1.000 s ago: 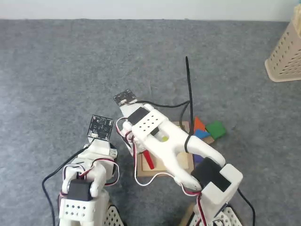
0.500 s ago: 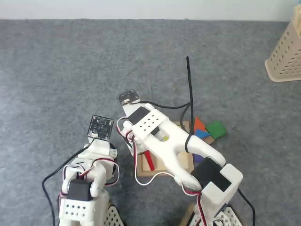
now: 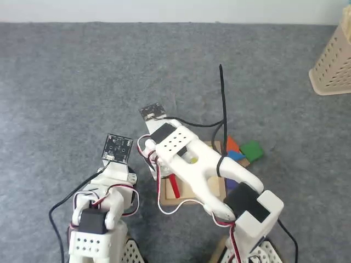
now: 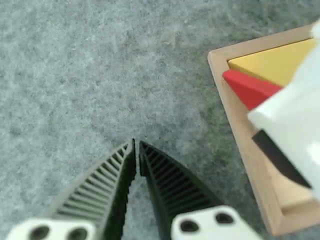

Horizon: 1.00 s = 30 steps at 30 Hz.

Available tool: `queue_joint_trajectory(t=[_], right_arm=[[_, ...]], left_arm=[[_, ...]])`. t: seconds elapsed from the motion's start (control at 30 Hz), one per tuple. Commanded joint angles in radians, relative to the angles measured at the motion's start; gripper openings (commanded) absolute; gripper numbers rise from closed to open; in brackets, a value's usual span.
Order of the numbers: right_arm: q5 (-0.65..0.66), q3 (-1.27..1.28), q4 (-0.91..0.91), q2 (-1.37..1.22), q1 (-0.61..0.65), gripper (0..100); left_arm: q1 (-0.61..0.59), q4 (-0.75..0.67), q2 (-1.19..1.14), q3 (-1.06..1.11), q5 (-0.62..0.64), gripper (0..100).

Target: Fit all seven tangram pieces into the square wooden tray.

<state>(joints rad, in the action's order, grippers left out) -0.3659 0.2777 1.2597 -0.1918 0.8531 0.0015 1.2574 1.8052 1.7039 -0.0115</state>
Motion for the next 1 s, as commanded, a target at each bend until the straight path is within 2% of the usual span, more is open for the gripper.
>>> queue_joint_trajectory(t=[0.0,0.13,0.37,0.57,0.83,0.97], right_arm=[[-0.006,-0.035,0.005,0.019,-0.005,0.9],[-0.006,-0.043,0.008,0.019,-0.004,2.2],[-0.006,-0.051,0.038,0.019,-0.004,13.8],[-0.005,-0.052,0.038,0.031,-0.013,13.7],[-0.005,-0.035,0.079,0.174,-0.171,13.7],[-0.005,-0.008,0.070,0.193,-0.182,13.6]], left_arm=[[-0.006,0.006,0.021,-0.019,0.005,1],[-0.006,0.006,0.021,-0.019,0.005,1],[-0.006,0.006,0.021,-0.019,0.005,1],[-0.006,0.006,0.021,-0.019,0.005,1],[-0.006,0.006,0.021,-0.019,0.005,1],[-0.006,0.006,0.021,-0.019,0.005,1]])
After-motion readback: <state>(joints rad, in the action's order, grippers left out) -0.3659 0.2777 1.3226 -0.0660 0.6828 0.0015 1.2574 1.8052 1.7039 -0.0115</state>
